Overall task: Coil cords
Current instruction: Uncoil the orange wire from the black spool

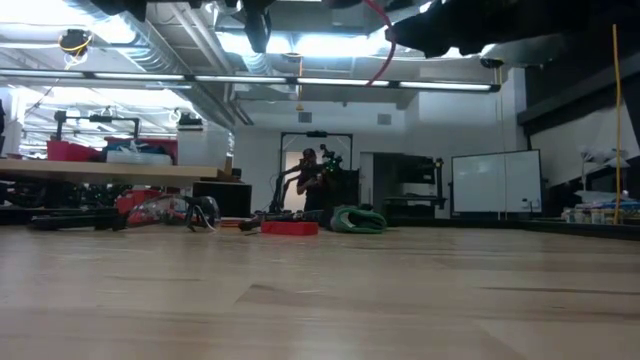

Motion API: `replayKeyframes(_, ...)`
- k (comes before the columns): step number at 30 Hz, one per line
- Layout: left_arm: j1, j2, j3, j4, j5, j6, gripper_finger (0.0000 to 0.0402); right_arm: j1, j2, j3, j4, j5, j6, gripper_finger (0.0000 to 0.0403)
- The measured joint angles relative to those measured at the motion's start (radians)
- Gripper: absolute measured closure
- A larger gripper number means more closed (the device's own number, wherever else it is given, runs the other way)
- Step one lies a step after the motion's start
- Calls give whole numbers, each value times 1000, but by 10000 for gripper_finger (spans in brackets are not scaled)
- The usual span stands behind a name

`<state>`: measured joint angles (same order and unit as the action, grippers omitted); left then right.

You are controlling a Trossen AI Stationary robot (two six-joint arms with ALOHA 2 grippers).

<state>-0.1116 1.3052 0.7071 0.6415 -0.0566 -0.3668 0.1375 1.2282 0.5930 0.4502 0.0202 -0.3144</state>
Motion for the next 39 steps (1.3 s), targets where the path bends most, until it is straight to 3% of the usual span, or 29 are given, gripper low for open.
replayKeyframes(12,0,0,0,1,0,0,401,0,0,0,-5,-32,22,380)
replayKeyframes(17,0,0,0,0,0,-1,401,0,0,0,-4,-58,22,395)
replayKeyframes(21,0,0,0,-1,0,-1,401,0,0,0,-4,-58,33,370)
replayKeyframes(30,0,0,0,-2,0,0,401,0,0,0,-1,-13,101,252)
replayKeyframes(39,0,0,0,0,0,-1,401,0,102,0,77,-13,100,234)
